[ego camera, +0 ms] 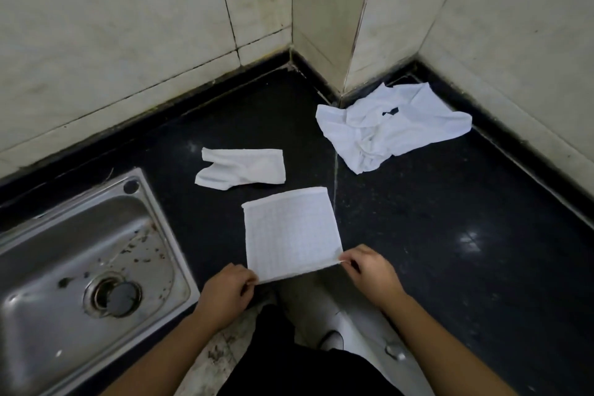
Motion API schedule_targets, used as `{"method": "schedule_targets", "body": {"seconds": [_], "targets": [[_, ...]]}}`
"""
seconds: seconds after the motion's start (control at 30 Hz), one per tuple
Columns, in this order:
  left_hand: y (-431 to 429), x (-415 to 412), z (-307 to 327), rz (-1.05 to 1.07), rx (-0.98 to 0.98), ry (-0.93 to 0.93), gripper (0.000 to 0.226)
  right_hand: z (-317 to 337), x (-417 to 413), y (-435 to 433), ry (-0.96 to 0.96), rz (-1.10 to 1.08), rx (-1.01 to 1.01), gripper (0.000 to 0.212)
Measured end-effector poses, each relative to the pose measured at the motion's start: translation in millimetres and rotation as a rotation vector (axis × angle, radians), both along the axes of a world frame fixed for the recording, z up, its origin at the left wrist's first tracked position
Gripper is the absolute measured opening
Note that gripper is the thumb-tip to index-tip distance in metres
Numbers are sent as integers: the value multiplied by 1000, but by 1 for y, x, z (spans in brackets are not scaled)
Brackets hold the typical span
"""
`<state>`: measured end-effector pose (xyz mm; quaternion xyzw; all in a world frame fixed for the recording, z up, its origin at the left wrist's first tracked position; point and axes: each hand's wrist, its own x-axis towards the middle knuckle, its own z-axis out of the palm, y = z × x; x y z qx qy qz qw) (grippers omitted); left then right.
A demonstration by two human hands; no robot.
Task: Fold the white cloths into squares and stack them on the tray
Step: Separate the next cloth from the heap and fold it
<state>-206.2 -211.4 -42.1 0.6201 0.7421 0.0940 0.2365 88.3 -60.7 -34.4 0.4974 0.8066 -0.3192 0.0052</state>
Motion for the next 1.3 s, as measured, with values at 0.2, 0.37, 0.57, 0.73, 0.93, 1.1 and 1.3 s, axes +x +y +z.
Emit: {"method": "schedule_targets", "body": {"seconds": [0.2,0.37,0.57,0.73,0.93,1.1,1.3], "targets": [[57,-22,20,494,19,-342,13,17,-34,51,136,-175,-10,22],[94,-41,16,676,33,-421,9,15,-69,90,223,-352,-91,16],[119,-53,1,737,7,-401,11,3,-94,119,84,-348,-78,21],[129,-59,-15,717,26,-429,13,-5,-104,130,41,-344,-37,23],[131,-63,-20,714,66,-414,24,-20,-110,123,90,-345,37,29],[108,-52,-23,231,207,2,51,-28,-117,88,-19,29,369,49],[88,-56,-50,-244,-54,286,69,-52,-114,75,-341,328,245,74]]}}
